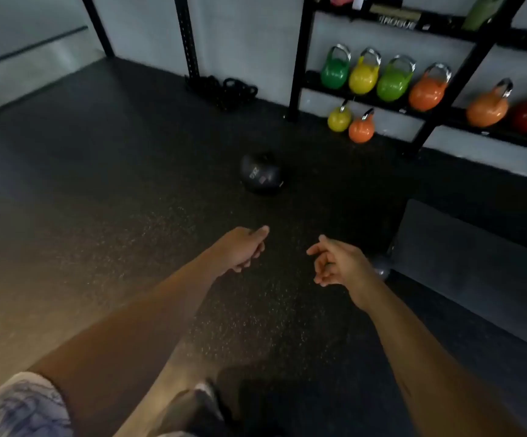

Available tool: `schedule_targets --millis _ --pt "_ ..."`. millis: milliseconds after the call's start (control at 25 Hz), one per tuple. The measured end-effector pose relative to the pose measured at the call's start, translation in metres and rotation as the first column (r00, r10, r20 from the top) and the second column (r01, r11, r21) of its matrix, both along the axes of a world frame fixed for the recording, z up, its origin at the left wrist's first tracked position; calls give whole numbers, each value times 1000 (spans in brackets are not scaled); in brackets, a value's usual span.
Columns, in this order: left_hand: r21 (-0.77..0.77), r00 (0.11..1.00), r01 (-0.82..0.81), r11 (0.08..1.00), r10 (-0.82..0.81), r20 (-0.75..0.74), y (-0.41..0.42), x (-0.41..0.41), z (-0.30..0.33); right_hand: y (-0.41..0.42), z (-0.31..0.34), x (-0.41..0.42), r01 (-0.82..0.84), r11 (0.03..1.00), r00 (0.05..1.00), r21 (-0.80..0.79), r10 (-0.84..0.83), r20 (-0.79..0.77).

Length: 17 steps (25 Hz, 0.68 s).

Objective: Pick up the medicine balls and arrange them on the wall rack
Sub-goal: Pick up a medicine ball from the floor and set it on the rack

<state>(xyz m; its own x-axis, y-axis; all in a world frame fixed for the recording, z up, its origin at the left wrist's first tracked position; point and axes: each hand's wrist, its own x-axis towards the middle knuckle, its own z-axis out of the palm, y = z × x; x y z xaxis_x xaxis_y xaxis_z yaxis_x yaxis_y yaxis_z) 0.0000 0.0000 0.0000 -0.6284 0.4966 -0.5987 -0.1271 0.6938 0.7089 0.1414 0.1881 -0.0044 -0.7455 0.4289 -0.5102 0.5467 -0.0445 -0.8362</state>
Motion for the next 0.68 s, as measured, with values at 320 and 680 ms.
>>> schedule_targets --millis 320,680 --pt "-228 967 246 942 -220 130 3 -50 -142 25 -124 -43 -379 916 869 130 303 391" --pt "-383 935 329 863 -242 260 8 -155 -205 63 -179 -159 -483 876 701 -3 389 598"
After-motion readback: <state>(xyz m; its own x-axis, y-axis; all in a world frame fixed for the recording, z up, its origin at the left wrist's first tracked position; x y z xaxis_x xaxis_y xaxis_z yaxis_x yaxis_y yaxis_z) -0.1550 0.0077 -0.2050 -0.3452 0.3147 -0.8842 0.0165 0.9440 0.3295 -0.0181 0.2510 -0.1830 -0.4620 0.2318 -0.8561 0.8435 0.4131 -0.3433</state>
